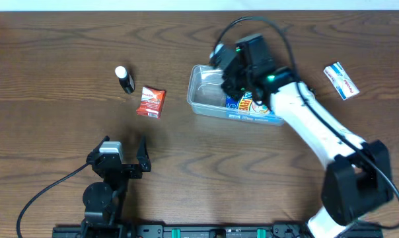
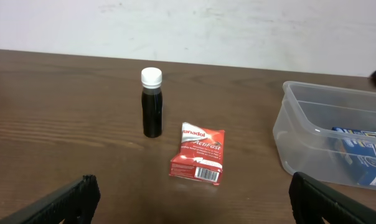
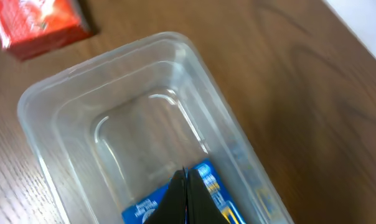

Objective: Pack container

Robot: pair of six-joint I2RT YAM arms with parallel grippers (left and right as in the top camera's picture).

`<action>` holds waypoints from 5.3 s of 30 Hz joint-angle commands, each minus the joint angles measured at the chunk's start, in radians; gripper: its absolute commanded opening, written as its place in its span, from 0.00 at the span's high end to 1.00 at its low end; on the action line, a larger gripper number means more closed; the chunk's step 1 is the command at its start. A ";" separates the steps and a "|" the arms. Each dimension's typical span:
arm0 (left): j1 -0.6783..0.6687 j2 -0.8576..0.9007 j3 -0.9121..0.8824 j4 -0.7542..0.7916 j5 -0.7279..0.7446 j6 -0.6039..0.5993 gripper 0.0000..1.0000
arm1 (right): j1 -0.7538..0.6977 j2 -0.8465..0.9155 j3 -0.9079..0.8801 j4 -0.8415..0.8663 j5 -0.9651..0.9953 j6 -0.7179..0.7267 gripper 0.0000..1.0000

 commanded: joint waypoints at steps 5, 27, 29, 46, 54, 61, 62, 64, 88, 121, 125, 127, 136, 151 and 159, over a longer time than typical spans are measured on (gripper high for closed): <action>-0.002 -0.006 -0.027 -0.010 0.007 0.013 0.02 | 0.053 0.111 0.014 0.055 0.021 -0.188 0.99; -0.002 -0.006 -0.027 -0.010 0.007 0.013 0.02 | 0.020 0.208 0.014 0.032 0.025 -0.206 0.99; -0.002 -0.006 -0.027 -0.010 0.007 0.013 0.02 | 0.020 0.207 0.016 0.014 0.024 -0.206 0.99; -0.002 -0.006 -0.027 -0.010 0.007 0.013 0.02 | 0.000 0.211 0.295 -0.329 -0.043 -0.159 0.99; -0.002 -0.006 -0.027 -0.010 0.007 0.013 0.02 | -0.001 0.233 0.295 -0.350 -0.043 -0.209 0.99; -0.002 -0.006 -0.027 -0.010 0.007 0.013 0.02 | -0.001 0.285 0.295 -0.354 -0.043 -0.244 0.99; -0.002 -0.006 -0.027 -0.010 0.007 0.013 0.02 | -0.001 0.286 0.295 -0.353 -0.043 -0.245 0.99; -0.002 -0.006 -0.027 -0.010 0.007 0.013 0.02 | -0.001 0.298 0.295 -0.353 -0.042 -0.253 0.99; -0.002 -0.006 -0.027 -0.010 0.007 0.013 0.02 | -0.027 0.345 0.295 -0.366 -0.043 -0.312 0.99; -0.002 -0.006 -0.027 -0.010 0.007 0.013 0.02 | -0.029 0.387 0.299 -0.389 0.063 -0.337 0.99; -0.002 -0.006 -0.027 -0.010 0.007 0.013 0.02 | -0.029 0.387 0.317 -0.393 0.064 -0.336 0.99; -0.002 -0.006 -0.027 -0.010 0.007 0.013 0.02 | -0.029 0.387 0.324 -0.393 0.075 -0.336 0.99; -0.002 -0.006 -0.027 -0.010 0.007 0.013 0.02 | -0.024 0.386 0.401 -0.480 0.105 -0.293 0.99; -0.002 -0.006 -0.027 -0.010 0.007 0.013 0.02 | -0.080 0.287 0.790 -0.718 0.123 0.269 0.99; -0.002 -0.006 -0.027 -0.010 0.007 0.013 0.02 | -0.293 0.219 0.803 -0.940 0.136 0.467 0.84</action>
